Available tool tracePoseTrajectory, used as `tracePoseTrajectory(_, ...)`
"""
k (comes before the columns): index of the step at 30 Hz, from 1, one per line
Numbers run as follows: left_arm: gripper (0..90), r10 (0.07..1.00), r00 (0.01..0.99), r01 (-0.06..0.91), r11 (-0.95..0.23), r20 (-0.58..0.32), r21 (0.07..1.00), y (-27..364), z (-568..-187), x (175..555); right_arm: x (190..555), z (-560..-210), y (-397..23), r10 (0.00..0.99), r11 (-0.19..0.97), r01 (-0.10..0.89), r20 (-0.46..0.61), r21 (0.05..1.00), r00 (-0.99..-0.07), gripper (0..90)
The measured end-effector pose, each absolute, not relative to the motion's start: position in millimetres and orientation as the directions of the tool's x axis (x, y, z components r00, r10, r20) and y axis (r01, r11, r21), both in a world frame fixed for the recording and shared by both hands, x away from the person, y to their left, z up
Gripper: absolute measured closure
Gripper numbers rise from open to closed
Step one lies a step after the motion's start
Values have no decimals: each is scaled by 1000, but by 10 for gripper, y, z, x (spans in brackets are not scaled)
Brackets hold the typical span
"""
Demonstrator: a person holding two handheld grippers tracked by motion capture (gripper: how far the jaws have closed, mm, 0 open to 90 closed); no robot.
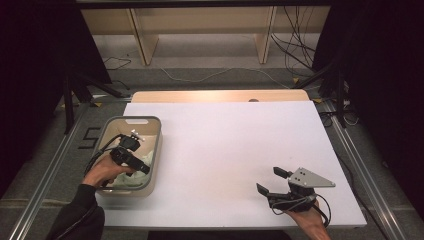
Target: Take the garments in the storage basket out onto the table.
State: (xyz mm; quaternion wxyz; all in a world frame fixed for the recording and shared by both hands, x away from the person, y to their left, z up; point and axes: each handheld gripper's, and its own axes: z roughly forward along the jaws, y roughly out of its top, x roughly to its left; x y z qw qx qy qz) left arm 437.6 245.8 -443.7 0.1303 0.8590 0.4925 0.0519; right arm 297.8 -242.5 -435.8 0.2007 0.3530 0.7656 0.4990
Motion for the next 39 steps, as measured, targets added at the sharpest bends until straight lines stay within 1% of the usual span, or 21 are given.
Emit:
tracePoseTrajectory(5,162,869,494,849,-473,-36,235,2439,-4518,4405,2982,-4361,-2425,740,251,340,47,906,-671,213)
tracePoseTrajectory(7,167,868,495,847,-475,-31,239,2435,-4517,4410,2981,-4360,-2424,741,249,342,49,906,-669,214)
tracePoseTrajectory(12,223,865,500,851,-487,-24,196,2408,-4551,4433,2986,-4365,-2417,740,256,341,44,904,-671,215)
tracePoseTrajectory(13,223,865,502,852,-488,-26,191,2401,-4555,4436,2986,-4365,-2417,740,256,341,44,904,-671,215)
tracePoseTrajectory(19,252,856,515,844,-500,-34,193,2385,-4585,4458,2987,-4367,-2418,740,256,342,45,904,-672,218)
tracePoseTrajectory(20,301,852,521,840,-505,-38,199,2386,-4581,4453,2982,-4367,-2415,741,256,345,46,903,-670,219)
tracePoseTrajectory(21,301,848,528,835,-511,-40,203,2383,-4575,4447,2982,-4367,-2415,741,256,345,46,903,-670,219)
tracePoseTrajectory(23,366,839,543,825,-524,-44,212,2373,-4566,4437,2986,-4369,-2413,739,255,341,45,905,-672,219)
tracePoseTrajectory(24,436,834,550,821,-530,-44,215,2367,-4562,4431,2985,-4372,-2412,739,257,342,44,904,-672,220)
tracePoseTrajectory(25,436,830,555,817,-533,-49,218,2361,-4558,4428,2985,-4372,-2412,739,257,342,44,904,-672,220)
tracePoseTrajectory(30,641,817,573,804,-546,-63,234,2330,-4544,4414,2982,-4374,-2408,742,263,345,40,901,-670,221)
tracePoseTrajectory(31,641,816,575,803,-547,-66,238,2327,-4542,4411,2982,-4374,-2408,742,263,345,40,901,-670,221)
tracePoseTrajectory(32,671,813,579,800,-550,-66,239,2328,-4536,4409,2985,-4376,-2406,739,262,340,39,903,-672,221)
tracePoseTrajectory(39,698,809,578,797,-531,-110,288,2409,-4458,4396,2991,-4376,-2417,743,262,346,40,901,-668,223)
